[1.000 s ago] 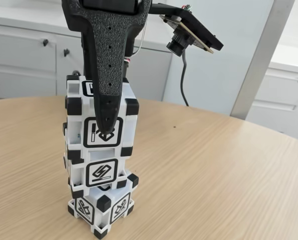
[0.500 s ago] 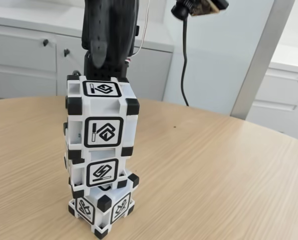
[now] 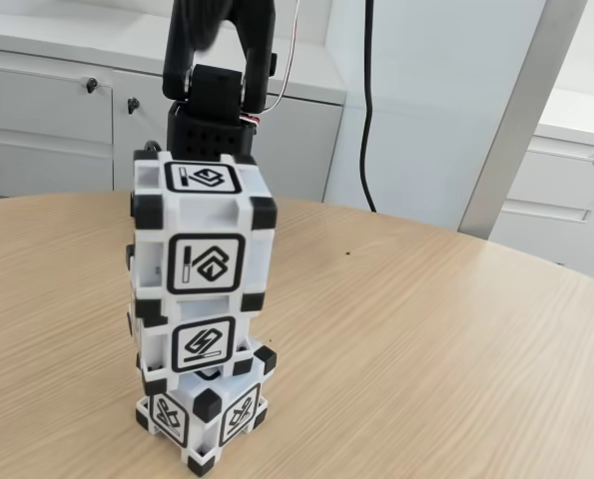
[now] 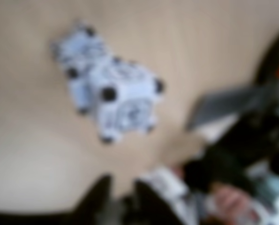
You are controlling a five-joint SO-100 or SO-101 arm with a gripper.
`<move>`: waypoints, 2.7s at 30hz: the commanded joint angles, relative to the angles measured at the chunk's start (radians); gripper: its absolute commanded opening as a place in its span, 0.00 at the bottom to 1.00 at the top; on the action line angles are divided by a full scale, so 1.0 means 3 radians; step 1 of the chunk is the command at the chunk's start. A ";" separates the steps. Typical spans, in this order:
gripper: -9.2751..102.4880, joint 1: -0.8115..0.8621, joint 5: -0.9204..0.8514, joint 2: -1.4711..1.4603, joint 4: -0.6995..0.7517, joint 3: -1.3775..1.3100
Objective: Stack cubes from left to right.
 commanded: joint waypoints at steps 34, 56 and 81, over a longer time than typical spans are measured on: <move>0.08 -0.1033 0.0823 0.3907 -0.1825 0.3937; 0.08 -0.0966 0.0762 0.3891 -0.1836 0.4991; 0.08 -0.1028 0.0537 0.3901 -0.1836 0.4991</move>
